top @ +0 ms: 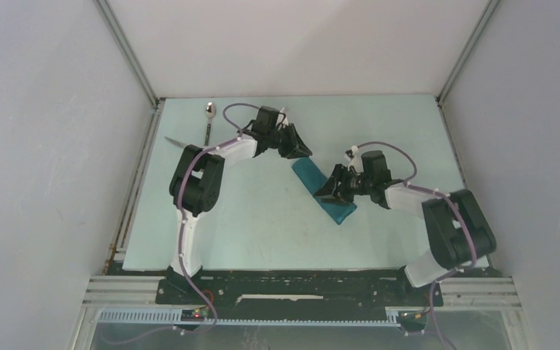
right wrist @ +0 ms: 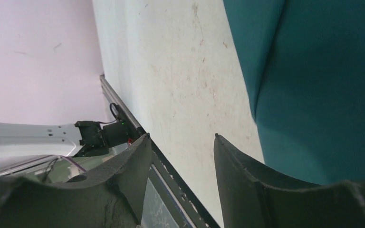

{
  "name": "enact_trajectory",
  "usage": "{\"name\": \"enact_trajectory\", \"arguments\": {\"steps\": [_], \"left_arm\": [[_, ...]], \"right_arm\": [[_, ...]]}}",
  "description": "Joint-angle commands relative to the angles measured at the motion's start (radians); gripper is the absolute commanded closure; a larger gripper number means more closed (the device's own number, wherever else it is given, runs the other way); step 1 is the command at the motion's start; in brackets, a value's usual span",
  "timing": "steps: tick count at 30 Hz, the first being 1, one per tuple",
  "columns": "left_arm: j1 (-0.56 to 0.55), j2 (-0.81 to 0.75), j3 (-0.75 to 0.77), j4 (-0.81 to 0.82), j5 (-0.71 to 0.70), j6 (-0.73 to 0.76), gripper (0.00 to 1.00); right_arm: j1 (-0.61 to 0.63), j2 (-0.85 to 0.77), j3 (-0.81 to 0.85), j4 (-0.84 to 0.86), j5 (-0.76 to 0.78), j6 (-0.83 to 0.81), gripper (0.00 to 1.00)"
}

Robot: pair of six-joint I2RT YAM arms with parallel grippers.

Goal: Fold the napkin into a case and place the utensils inside
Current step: Smooth out the smaller rectangle-folded napkin at the center of the board.

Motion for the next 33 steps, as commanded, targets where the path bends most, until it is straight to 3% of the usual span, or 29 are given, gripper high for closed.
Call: {"name": "enact_trajectory", "arguments": {"steps": [1,7,11,16,19,29,33], "left_arm": [[0.003,0.123,0.020,0.176,0.103,-0.097,0.74],[0.012,0.205,0.022,0.213,0.075,-0.133,0.72],[0.015,0.225,0.058,0.163,0.071,-0.107,0.71],[0.015,0.189,0.076,0.081,0.054,-0.043,0.68],[0.016,0.180,0.097,0.037,0.056,-0.014,0.65],[0.018,0.257,0.169,0.001,0.089,-0.002,0.58],[0.016,0.214,0.228,-0.075,0.067,0.038,0.56]], "right_arm": [[-0.035,0.143,0.005,0.294,-0.192,0.099,0.39],[-0.132,0.244,-0.122,0.487,-0.276,0.160,0.36],[-0.143,0.210,-0.182,0.437,-0.281,0.116,0.35],[-0.125,0.019,-0.207,0.291,-0.225,0.073,0.35],[-0.123,-0.016,-0.206,0.280,-0.207,0.081,0.34],[-0.189,0.176,-0.316,0.468,-0.189,0.108,0.36],[-0.157,0.016,-0.295,0.243,-0.079,0.034,0.35]]}}
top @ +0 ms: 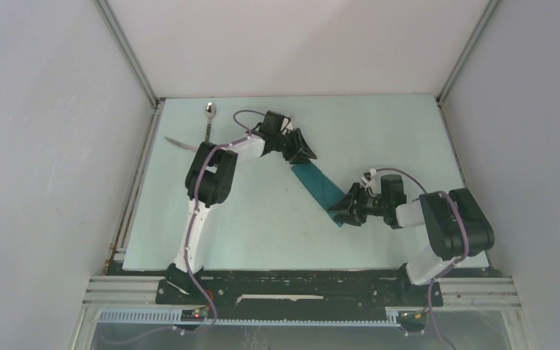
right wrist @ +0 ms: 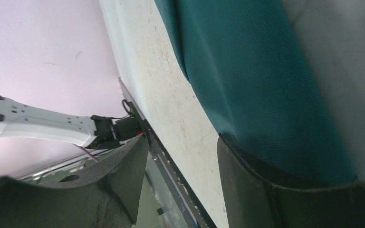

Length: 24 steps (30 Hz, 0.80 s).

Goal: Fold the napkin into a case and place the utensils inside
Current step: Smooth out the smaller rectangle-folded napkin at the center of the board, then move the smaller rectangle folded napkin to the center of the board.

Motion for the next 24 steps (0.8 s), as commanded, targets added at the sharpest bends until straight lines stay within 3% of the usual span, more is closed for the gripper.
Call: {"name": "enact_trajectory", "arguments": {"steps": [1,8,11,13,16,21,24], "left_arm": [[0.002,-0.045,0.090,-0.112,-0.026,0.085,0.55],[0.003,-0.210,0.153,-0.228,-0.032,0.116,0.52],[0.006,-0.306,0.145,-0.300,-0.049,0.163,0.50],[0.009,-0.375,0.117,-0.346,-0.071,0.193,0.39],[0.017,-0.503,0.020,-0.375,-0.122,0.223,0.37],[0.037,-0.729,-0.183,-0.395,-0.178,0.272,0.36],[0.068,-0.854,-0.314,-0.403,-0.203,0.284,0.33]], "right_arm": [[0.038,-0.180,0.025,-0.271,0.179,-0.113,0.35],[0.134,-0.412,0.124,-0.670,0.402,-0.212,0.35],[0.200,-0.439,0.180,-0.745,0.452,-0.220,0.35],[0.261,-0.418,0.222,-0.753,0.496,-0.201,0.33],[0.397,-0.363,0.295,-0.747,0.659,-0.131,0.24],[0.557,-0.247,0.378,-0.663,0.851,-0.031,0.23],[0.596,-0.118,0.450,-0.632,0.873,-0.034,0.22]]}}
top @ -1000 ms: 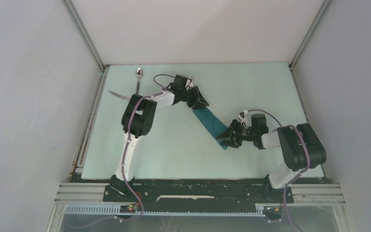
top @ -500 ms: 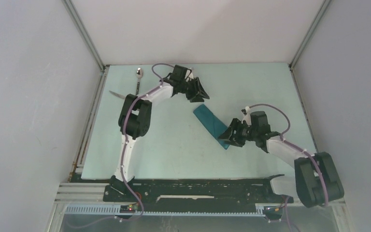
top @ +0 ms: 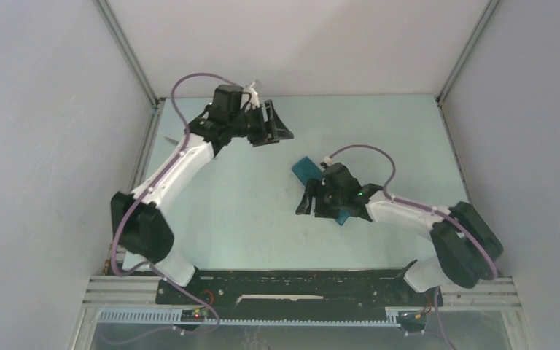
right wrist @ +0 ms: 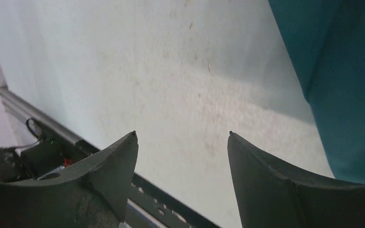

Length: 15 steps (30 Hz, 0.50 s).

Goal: Fold the napkin into a case and place the utensils inside
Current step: Move the smaller rectangle folded napkin to the center of the board.

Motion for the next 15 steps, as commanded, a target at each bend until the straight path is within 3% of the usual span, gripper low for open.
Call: {"name": "enact_trajectory", "arguments": {"steps": [1,6,9,15], "left_arm": [[0.049,-0.168,-0.179,-0.056,-0.068,0.059,0.32],[0.076,-0.340,-0.327,-0.074,-0.115,0.084,0.31],[0.082,-0.415,-0.370,-0.110,-0.171,0.103,0.31],[0.130,-0.535,-0.446,-0.108,-0.213,0.093,0.30]], "right_arm": [[0.067,0.169,0.119,0.048,0.160,0.026,0.22],[0.108,0.378,0.353,-0.048,0.266,-0.004,0.22],[0.124,0.485,0.527,-0.207,0.397,0.001,0.22],[0.135,0.575,0.693,-0.359,0.474,-0.214,0.26]]}}
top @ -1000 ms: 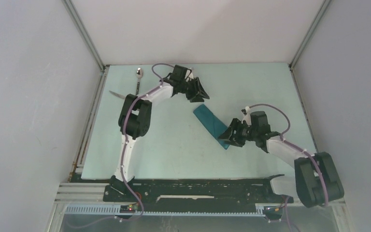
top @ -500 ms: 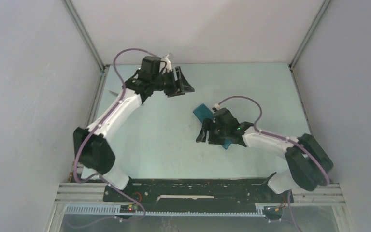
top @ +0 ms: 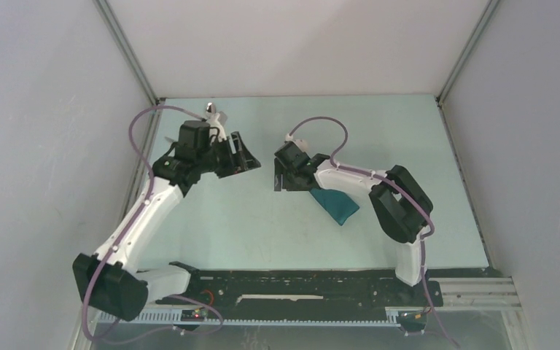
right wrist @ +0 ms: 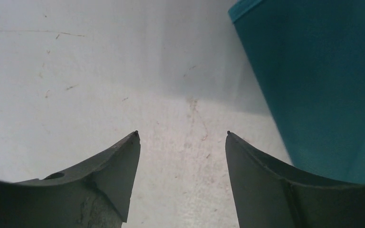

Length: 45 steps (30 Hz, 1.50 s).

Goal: Fold the napkin into a case and place the utensils inside
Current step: Move the smaller rectangle folded napkin to the center of the board.

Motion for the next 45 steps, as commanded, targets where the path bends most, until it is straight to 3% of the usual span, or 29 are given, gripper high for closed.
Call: {"name": "enact_trajectory", "arguments": {"steps": [1,4,12,20,32,36,41,45], "left_arm": [[0.048,-0.097,-0.028,0.011,-0.045,0.023,0.30],[0.075,-0.116,-0.035,0.014,-0.020,0.025,0.30],[0.106,-0.137,-0.030,0.023,0.026,0.032,0.30],[0.131,-0.145,-0.025,0.026,0.074,0.032,0.30],[0.145,-0.140,-0.012,0.035,0.135,0.026,0.30],[0.145,-0.121,-0.014,0.056,0.170,0.015,0.30],[0.145,-0.106,-0.028,0.100,0.207,-0.016,0.30],[0.145,-0.104,-0.024,0.102,0.214,-0.013,0.30]], "right_arm": [[0.009,0.035,0.077,-0.150,0.084,-0.172,0.28],[0.009,0.043,0.053,-0.139,0.062,-0.188,0.32],[-0.033,0.026,-0.039,-0.102,0.052,-0.135,0.32],[-0.213,-0.066,-0.218,-0.053,0.028,-0.137,0.32],[-0.512,-0.129,-0.240,-0.158,0.005,-0.264,0.30],[-0.428,-0.181,-0.241,-0.199,0.006,-0.277,0.29],[-0.342,-0.220,-0.285,-0.210,-0.002,-0.163,0.28],[-0.408,-0.246,-0.377,-0.183,0.023,-0.115,0.28]]}}
